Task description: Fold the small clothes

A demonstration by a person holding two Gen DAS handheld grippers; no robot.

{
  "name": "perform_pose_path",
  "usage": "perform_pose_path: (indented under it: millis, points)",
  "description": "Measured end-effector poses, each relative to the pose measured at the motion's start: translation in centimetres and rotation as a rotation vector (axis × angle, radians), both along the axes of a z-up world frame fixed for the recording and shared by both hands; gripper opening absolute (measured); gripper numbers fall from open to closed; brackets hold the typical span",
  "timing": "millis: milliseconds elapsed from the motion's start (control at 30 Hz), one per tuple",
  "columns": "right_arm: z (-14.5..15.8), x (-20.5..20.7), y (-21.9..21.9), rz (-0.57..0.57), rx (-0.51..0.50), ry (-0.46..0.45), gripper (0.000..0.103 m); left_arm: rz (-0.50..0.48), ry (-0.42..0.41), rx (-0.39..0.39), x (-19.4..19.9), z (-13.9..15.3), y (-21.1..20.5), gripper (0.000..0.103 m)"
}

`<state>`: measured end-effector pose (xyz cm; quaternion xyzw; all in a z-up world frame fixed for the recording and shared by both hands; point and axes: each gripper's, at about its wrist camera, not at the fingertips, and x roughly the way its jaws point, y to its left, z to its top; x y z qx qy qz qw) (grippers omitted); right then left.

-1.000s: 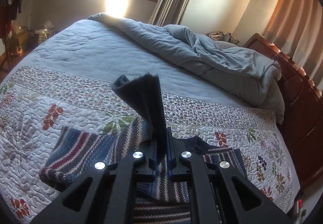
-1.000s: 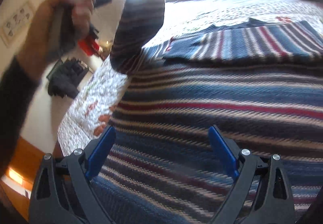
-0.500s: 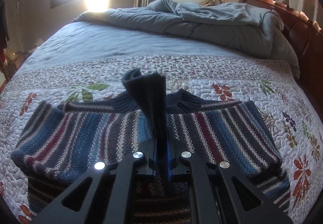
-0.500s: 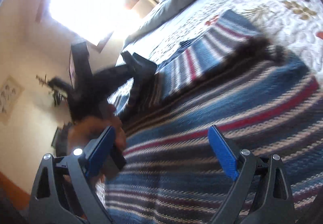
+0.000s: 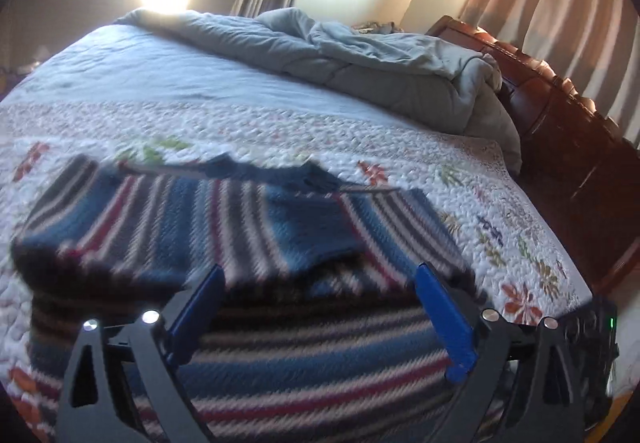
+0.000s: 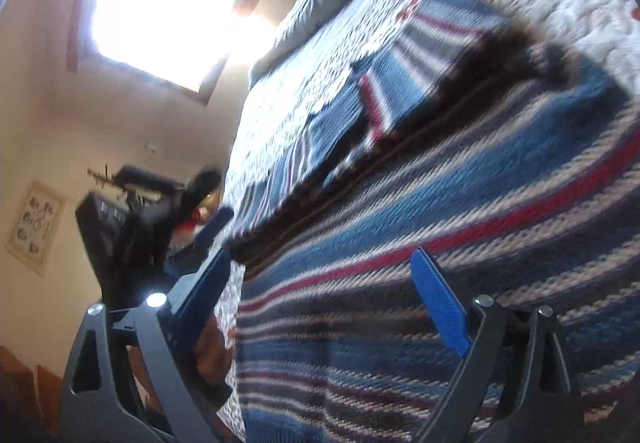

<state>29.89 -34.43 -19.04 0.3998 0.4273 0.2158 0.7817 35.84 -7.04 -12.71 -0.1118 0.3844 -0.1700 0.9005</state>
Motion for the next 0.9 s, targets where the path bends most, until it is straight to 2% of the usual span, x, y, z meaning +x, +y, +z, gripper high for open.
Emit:
perform_pose_path:
  millis: [67, 167, 200, 333, 467, 633, 733, 900]
  points:
    - [0.5, 0.4, 1.1, 0.030, 0.002, 0.004, 0.085, 0.027, 0.028, 0.047, -1.8, -1.2, 1.6, 0.096]
    - [2.1, 2.1, 2.2, 0.046, -0.039, -0.021, 0.088, 0.067, 0.025, 0.114, -3.9, -2.3, 3.4, 0.096]
    - [2.5, 3.1, 2.5, 0.050, -0.046, -0.017, 0.093, 0.081, 0.020, 0.128, -4.3, -2.4, 3.8, 0.096]
    - [3.1, 7.0, 3.1, 0.066, -0.078, 0.034, 0.093, 0.136, 0.014, 0.157, -4.9, -2.8, 5.1, 0.097]
    - [2.2, 10.9, 2.9, 0.045, -0.087, 0.116, 0.093, 0.147, 0.016, 0.108, -4.9, -2.9, 6.2, 0.097]
    - [-0.3, 13.7, 1.7, -0.049, -0.017, 0.266, 0.093, 0.171, -0.003, 0.124, -4.8, -3.2, 7.4, 0.097]
    - [-0.7, 13.7, 1.4, -0.080, 0.027, 0.294, 0.093, 0.189, 0.028, 0.062, -4.1, -3.6, 8.6, 0.097]
    - [-0.9, 14.4, 2.0, -0.090, -0.015, 0.311, 0.093, 0.199, 0.034, 0.040, -3.6, -3.9, 9.4, 0.097]
